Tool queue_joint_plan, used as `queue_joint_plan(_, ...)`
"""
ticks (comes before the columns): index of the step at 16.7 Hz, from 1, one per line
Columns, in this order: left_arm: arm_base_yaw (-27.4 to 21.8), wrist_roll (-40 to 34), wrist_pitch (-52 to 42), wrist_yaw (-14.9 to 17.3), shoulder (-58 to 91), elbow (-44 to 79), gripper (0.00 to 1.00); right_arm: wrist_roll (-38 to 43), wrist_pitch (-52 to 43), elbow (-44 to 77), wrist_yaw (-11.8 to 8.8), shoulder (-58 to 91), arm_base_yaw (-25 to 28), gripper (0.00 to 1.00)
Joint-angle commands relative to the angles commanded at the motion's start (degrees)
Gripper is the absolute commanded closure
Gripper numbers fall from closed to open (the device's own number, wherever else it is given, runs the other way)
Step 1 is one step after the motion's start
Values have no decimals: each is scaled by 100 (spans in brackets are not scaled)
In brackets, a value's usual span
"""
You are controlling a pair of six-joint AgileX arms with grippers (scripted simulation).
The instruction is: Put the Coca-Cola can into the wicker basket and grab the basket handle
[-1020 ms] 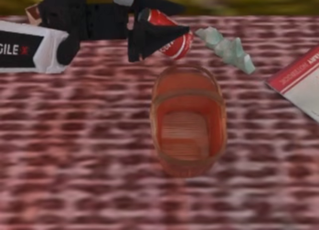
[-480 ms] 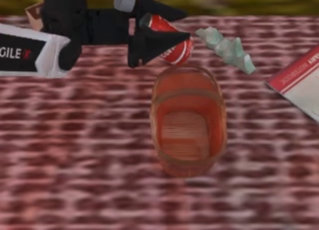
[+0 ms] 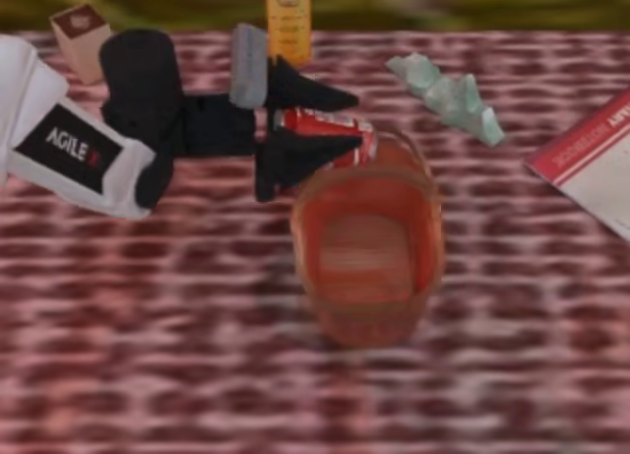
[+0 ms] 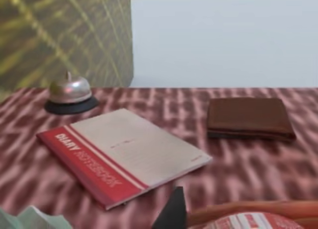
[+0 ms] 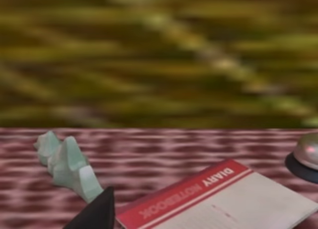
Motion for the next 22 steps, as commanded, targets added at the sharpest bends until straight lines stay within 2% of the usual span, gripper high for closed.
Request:
queue_joint_plan(5, 5, -7, 71, -3, 62, -31, 100, 0, 0, 0, 0, 0, 0, 0)
queue_joint_plan(18, 5, -7, 71, -3, 62, -31, 2, 0, 0, 0, 0, 0, 0, 0)
queue_joint_plan(22, 5, -7, 71, -3, 62, -31, 0, 0, 0, 0, 0, 0, 0, 0)
